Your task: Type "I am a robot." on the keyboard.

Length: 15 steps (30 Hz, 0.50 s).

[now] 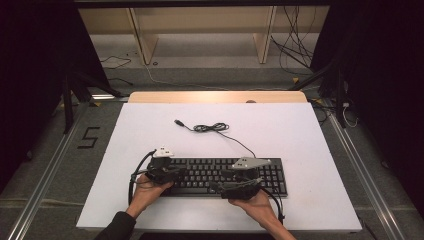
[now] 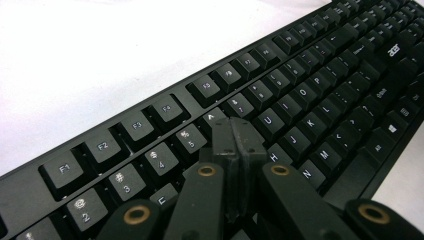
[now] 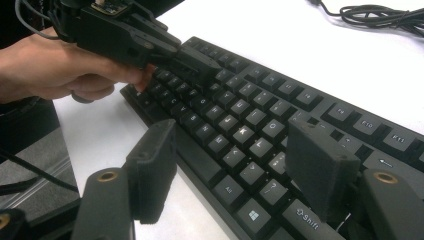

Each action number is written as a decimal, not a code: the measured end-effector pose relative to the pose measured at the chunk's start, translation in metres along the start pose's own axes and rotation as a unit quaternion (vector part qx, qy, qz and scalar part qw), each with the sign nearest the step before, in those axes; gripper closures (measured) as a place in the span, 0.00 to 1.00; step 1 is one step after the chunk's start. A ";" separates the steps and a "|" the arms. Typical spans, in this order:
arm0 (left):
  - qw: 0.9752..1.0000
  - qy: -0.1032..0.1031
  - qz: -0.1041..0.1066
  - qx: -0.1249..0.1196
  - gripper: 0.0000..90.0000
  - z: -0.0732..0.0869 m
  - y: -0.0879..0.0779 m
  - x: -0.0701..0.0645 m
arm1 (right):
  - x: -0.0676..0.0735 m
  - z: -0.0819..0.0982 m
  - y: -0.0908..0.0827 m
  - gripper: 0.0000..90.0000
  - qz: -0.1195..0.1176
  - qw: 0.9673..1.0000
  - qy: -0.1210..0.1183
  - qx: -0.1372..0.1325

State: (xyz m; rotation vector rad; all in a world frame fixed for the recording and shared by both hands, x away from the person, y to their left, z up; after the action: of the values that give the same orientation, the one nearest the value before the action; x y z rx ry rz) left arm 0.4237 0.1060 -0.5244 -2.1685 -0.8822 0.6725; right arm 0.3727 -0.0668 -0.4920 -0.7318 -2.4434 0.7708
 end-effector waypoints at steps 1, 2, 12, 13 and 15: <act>1.000 0.000 0.000 0.002 0.99 0.000 0.001 0.000 | 0.000 0.000 0.000 0.43 0.001 1.000 0.000 0.000; 1.000 -0.003 0.000 0.000 0.99 0.000 0.002 0.000 | 0.000 0.000 0.000 0.43 0.000 1.000 0.000 0.000; 1.000 0.000 -0.015 0.007 0.99 0.003 0.008 0.000 | 0.002 0.001 0.001 0.43 -0.002 1.000 -0.002 0.003; 1.000 0.006 -0.019 0.011 0.99 0.003 0.007 0.000 | 0.002 0.001 0.001 0.43 -0.001 1.000 -0.002 0.001; 1.000 0.009 -0.024 0.010 0.99 0.003 0.008 -0.001 | 0.002 0.001 0.001 0.43 0.000 1.000 -0.003 0.001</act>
State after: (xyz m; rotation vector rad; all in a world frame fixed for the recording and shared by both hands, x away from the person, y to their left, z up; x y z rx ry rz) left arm 0.4239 0.1025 -0.5318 -2.1269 -0.9111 0.6342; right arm 0.3710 -0.0654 -0.4927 -0.7309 -2.4468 0.7760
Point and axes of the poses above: each handheld gripper's, and its own axes: y roughly forward along the jaws, z roughly out of its underside, x roughly to its left, the point moved 8 cm from there along y, roughly forward along the jaws, and after that the axes turned 7 degrees about x, right-handed, at the moved point
